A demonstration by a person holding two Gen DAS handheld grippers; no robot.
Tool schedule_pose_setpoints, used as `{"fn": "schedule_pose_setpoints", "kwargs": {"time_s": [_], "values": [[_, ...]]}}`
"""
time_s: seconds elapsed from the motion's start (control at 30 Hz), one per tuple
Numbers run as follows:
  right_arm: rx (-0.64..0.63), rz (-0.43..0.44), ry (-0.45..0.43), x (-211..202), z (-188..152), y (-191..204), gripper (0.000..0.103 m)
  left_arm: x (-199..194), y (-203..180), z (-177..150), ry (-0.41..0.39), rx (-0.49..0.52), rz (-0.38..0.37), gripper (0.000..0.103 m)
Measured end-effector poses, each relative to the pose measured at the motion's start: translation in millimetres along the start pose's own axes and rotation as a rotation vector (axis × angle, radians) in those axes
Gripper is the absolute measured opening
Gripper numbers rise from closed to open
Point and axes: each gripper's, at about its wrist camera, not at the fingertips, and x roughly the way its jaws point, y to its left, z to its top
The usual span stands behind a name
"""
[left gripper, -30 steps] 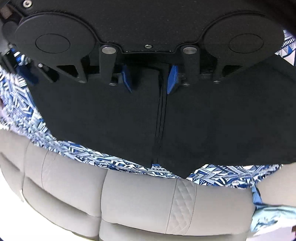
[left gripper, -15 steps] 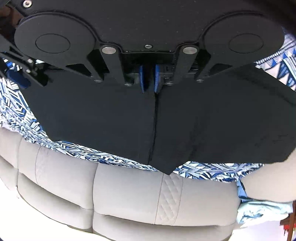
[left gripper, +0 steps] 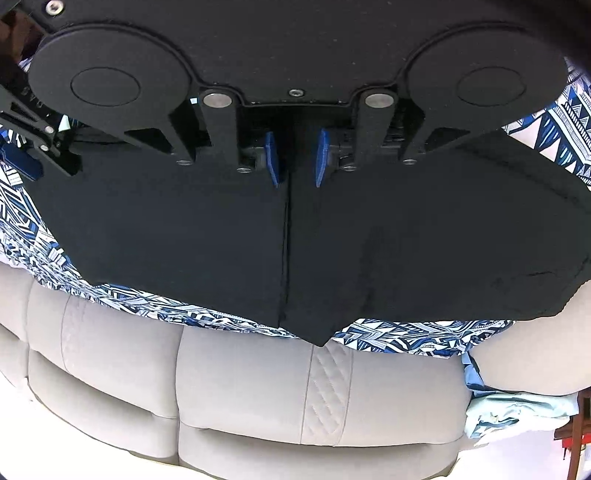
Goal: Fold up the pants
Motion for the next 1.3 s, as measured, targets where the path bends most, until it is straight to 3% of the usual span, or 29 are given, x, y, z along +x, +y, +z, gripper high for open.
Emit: {"fn": "schedule_pose_setpoints", "kwargs": {"time_s": [0.17,0.23,0.33,0.4,0.43,0.57,0.63,0.73,0.83,0.9,1.0,1.17,1.3], "values": [[-0.003,0.010,-0.006,0.9,13.9,-2.8,0.076,-0.1,-1.3,-1.8,-0.008,0.023,0.003,0.022],[-0.035,-0.001,-0.047,3.3,34.8,-3.7,0.076,-0.4,-1.4,-2.8,-0.011,0.023,0.000,0.022],[0.002,0.040,0.007,32.2,76.0,-14.6,0.076,-1.3,-3.1,-4.4,-0.019,0.025,0.002,0.022],[0.039,0.092,0.080,61.9,97.2,-19.4,0.059,-1.7,-3.4,-5.2,-0.023,0.026,0.004,0.022],[0.040,0.110,0.106,76.2,103.7,-19.9,0.045,-1.9,-3.3,-5.8,-0.024,0.027,0.004,0.022],[0.047,0.100,0.210,130.7,111.4,-23.0,0.041,-2.1,-1.2,-5.3,-0.019,0.011,-0.001,0.023],[0.101,0.030,0.260,151.6,107.6,-34.1,0.043,-2.1,1.2,-5.2,-0.021,0.000,-0.006,0.023],[0.086,-0.022,0.225,157.0,106.3,-38.3,0.043,-2.0,3.8,-5.4,-0.024,-0.007,-0.011,0.023],[-0.003,-0.082,0.165,144.2,108.2,-21.1,0.054,-1.9,5.0,-5.6,-0.026,-0.006,-0.013,0.023],[-0.002,0.047,0.066,120.7,104.2,-13.6,0.061,-1.9,5.9,-5.8,-0.026,-0.005,-0.016,0.023],[0.042,0.211,0.009,92.5,95.7,-2.3,0.069,-2.2,7.2,-5.2,-0.022,-0.012,-0.019,0.023],[0.021,0.317,0.011,61.9,69.7,32.6,0.080,-8.2,28.7,5.9,0.014,-0.109,-0.034,0.026],[-0.043,0.338,0.021,48.1,52.8,67.2,0.084,-25.3,70.2,13.9,-0.032,-0.229,-0.004,0.029]]}}
